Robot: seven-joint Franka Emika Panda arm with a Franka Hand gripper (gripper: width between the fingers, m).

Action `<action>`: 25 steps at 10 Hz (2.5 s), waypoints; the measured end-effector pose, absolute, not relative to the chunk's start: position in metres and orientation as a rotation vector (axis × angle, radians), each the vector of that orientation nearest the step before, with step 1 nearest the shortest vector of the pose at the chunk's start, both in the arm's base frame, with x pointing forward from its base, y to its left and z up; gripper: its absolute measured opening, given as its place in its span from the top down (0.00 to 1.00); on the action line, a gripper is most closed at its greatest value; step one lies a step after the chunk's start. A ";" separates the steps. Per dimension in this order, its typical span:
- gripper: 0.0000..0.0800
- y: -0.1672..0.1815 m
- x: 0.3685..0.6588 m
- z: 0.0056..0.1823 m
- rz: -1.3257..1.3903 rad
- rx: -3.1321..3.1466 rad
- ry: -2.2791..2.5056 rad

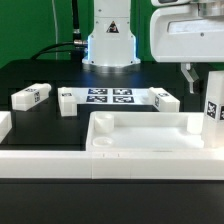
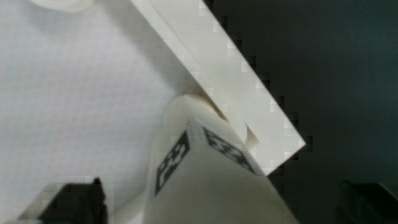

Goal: Assemble desk

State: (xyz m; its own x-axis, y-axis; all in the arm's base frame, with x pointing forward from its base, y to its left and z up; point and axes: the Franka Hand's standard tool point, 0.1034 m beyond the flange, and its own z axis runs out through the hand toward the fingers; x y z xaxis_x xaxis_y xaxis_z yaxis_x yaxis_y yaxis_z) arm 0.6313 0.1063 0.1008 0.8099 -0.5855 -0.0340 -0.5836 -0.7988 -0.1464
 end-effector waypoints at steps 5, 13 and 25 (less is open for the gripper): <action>0.19 0.106 0.631 0.100 -0.082 -3.076 0.241; 0.64 0.103 0.630 0.100 -0.091 -3.097 -0.164; 0.63 0.081 0.632 0.099 -0.104 -2.967 0.875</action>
Offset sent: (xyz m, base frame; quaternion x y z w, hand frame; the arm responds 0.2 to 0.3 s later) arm 0.0061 0.0001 0.0027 -0.0717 0.0414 -0.2868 0.9544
